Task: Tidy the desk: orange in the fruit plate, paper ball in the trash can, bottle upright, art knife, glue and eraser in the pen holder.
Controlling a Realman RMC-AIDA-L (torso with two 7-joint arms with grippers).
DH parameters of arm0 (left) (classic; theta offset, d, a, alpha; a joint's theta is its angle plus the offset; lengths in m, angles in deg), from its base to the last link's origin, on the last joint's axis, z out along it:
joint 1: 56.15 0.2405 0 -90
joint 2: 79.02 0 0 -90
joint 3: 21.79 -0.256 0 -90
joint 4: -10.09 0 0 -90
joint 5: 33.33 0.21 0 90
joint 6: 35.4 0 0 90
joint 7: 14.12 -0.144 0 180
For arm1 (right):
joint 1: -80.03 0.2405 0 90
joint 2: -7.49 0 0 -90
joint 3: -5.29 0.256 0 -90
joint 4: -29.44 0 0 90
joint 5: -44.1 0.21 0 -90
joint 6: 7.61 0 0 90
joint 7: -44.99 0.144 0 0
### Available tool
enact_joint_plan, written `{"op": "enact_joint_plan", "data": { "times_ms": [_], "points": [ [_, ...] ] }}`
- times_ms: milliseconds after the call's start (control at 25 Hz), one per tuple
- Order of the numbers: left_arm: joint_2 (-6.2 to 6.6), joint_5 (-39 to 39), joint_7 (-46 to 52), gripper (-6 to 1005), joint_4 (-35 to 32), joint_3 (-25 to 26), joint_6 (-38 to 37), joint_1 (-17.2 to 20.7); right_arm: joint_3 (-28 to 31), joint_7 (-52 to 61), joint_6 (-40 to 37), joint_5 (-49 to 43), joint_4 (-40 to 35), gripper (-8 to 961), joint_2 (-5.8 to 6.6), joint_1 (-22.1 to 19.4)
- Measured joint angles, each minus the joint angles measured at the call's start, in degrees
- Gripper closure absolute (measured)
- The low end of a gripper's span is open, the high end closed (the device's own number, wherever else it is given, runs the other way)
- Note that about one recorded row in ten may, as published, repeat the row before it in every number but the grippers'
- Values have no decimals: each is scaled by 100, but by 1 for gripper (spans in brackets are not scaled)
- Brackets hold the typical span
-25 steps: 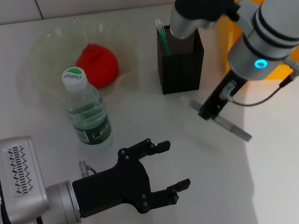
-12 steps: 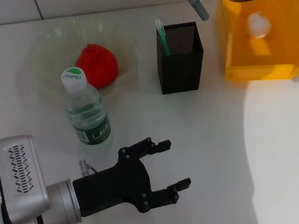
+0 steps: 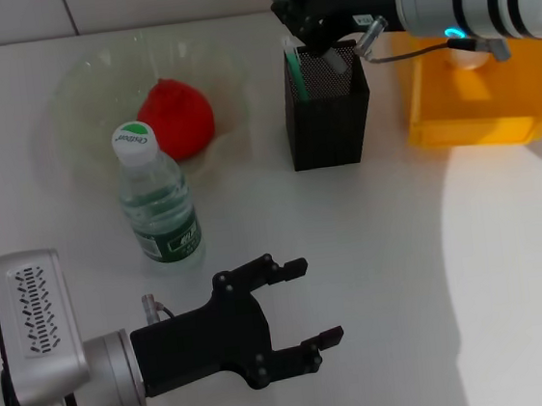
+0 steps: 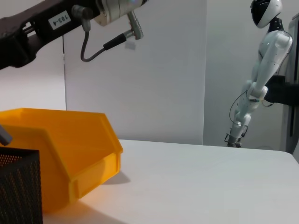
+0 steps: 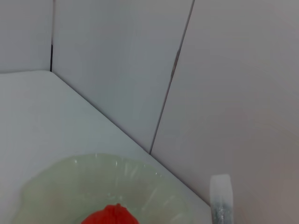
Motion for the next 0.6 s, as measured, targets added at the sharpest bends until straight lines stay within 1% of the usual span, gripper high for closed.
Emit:
{"op": "enact_joint_plan", "data": {
  "times_ms": [200, 600],
  "points": [
    [0, 0, 0, 199, 4, 0, 22, -14, -185, -163, 364, 16, 197, 799, -7, -37],
    [-6, 0, 0, 199, 3, 0, 50, -26, -268, -169, 481, 33, 264, 779, -26, -161]
  ]
}}
